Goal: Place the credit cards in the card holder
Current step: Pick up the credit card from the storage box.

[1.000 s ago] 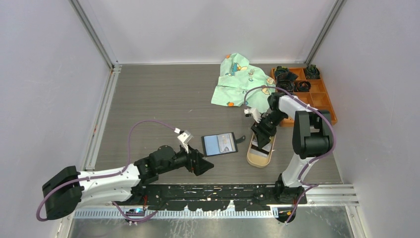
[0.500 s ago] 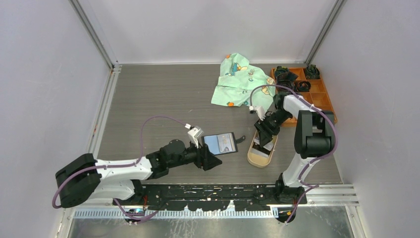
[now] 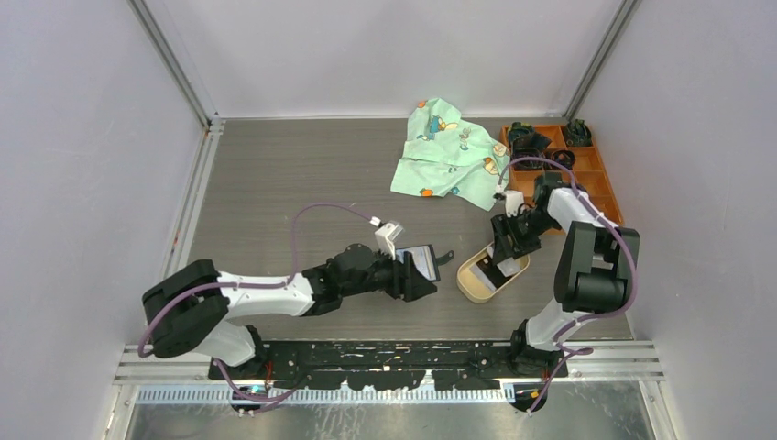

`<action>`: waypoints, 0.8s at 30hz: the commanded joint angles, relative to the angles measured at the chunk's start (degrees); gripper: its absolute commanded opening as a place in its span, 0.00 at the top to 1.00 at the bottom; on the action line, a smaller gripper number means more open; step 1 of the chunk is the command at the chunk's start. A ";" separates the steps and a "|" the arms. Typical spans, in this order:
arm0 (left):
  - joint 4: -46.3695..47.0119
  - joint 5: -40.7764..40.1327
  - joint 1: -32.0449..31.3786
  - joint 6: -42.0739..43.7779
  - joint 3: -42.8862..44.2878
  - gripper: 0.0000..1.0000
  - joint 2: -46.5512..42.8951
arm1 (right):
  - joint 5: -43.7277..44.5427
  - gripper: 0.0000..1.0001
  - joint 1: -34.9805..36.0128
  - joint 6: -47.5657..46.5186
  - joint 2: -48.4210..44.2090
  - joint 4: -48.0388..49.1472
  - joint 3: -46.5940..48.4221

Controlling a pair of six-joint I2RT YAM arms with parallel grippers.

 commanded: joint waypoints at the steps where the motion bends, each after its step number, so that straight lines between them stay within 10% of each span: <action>1: 2.64 -2.77 -1.75 -5.04 7.59 0.41 3.73 | -1.64 0.62 -1.62 8.35 -2.27 1.41 0.49; 24: -1.01 -25.78 -7.59 -32.05 33.13 0.38 32.28 | -16.38 0.62 -7.92 -4.81 -0.80 -7.48 2.71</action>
